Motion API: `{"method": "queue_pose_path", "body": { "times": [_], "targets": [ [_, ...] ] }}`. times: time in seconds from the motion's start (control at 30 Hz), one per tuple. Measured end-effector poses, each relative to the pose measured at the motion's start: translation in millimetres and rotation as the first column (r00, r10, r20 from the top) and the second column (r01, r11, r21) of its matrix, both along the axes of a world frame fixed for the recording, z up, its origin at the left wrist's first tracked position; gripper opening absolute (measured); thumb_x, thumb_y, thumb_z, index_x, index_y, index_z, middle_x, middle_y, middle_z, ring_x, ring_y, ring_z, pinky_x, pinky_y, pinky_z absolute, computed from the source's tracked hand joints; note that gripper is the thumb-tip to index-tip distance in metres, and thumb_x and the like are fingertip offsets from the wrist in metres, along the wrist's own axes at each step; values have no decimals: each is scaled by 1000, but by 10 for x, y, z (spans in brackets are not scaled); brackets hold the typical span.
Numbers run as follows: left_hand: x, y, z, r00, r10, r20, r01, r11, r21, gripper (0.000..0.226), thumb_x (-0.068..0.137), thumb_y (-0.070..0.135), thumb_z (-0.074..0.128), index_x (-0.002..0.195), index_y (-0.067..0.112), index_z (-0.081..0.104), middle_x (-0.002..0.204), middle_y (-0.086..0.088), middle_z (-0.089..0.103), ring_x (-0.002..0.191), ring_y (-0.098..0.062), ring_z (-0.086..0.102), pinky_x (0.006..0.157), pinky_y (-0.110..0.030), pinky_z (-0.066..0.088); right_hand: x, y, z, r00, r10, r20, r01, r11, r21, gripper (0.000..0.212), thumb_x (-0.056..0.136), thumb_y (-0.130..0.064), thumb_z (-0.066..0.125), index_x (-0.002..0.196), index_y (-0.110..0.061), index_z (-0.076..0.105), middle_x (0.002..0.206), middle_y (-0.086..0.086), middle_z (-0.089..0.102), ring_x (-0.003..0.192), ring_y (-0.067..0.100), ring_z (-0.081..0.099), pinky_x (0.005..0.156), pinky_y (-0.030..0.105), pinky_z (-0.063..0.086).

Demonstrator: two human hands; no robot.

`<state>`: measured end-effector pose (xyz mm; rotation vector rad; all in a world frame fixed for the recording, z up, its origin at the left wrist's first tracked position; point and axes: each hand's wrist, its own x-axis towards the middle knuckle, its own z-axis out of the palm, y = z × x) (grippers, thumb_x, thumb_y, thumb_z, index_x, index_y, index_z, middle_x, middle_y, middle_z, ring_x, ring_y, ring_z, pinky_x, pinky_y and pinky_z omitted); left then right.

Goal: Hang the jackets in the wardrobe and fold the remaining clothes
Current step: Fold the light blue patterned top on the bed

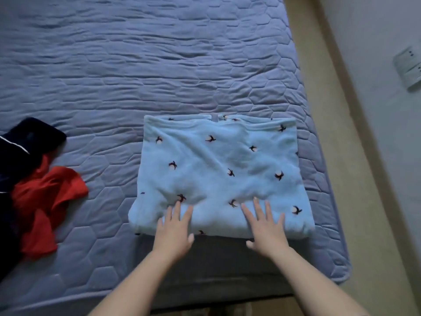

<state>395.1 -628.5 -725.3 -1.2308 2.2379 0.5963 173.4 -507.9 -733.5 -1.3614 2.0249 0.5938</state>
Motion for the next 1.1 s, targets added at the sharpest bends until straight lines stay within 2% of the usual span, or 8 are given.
{"method": "queue_pose_path", "body": {
  "times": [0.13,0.27,0.37,0.43,0.47,0.77,0.97,1.1],
  "targets": [
    [24,18,-218,967,85,-241,-122,982,-145,56,84,25,61,137,21,42,144,-11,39,131,-28,37,101,-44,35,-62,8,-392,986,85,-142,-100,990,-99,91,89,-13,55,149,-37,-9,160,9,-3,144,39,7,101,60,28],
    [226,478,-250,664,526,-532,-603,797,36,16,86,31,63,73,28,54,70,9,60,70,-14,58,58,-27,43,-103,39,-453,976,118,-182,-157,963,-220,58,87,-9,51,141,-25,34,128,8,43,109,34,48,76,42,44],
    [96,751,-271,163,982,-99,-797,190,573,28,86,40,66,102,19,58,98,1,66,94,-19,64,63,-28,50,-92,76,-271,983,156,-97,-170,971,-168,54,82,-16,60,130,-22,38,117,5,44,99,31,52,66,37,42],
    [-78,736,-285,-298,938,177,-555,-321,767,52,82,38,71,120,8,51,115,-7,64,105,-24,62,71,-37,54,28,209,-131,993,119,-6,-119,986,-118,57,77,-22,64,127,-22,37,114,5,45,97,32,55,66,37,41],
    [-141,717,-289,-401,893,203,-453,-386,804,57,78,36,74,122,6,53,116,-10,65,106,-26,63,77,-41,55,141,308,-64,994,98,37,-94,991,-96,57,77,-23,63,127,-22,37,113,6,46,95,32,57,66,37,41],
    [227,763,-287,-544,833,-103,-737,-416,533,43,76,31,78,106,6,61,102,-8,65,77,-18,63,66,-27,50,614,476,196,797,-278,536,83,930,358,35,86,-42,57,112,-18,55,114,6,61,107,25,58,85,30,44],
    [334,450,-549,-570,796,-205,-731,-377,568,52,69,42,80,107,11,62,97,-2,68,85,-20,66,69,-30,52,-524,-599,-20,907,-314,282,408,821,-399,31,83,-23,61,112,-14,57,116,10,57,111,28,51,88,37,40],
    [402,704,-536,-583,810,-66,-621,-392,679,70,67,51,77,118,6,59,111,-9,67,100,-26,65,90,-44,52,-1036,-1038,-221,837,-420,351,522,806,-280,79,80,-39,73,143,-12,33,144,11,41,132,28,40,107,42,35]
  ]
}}
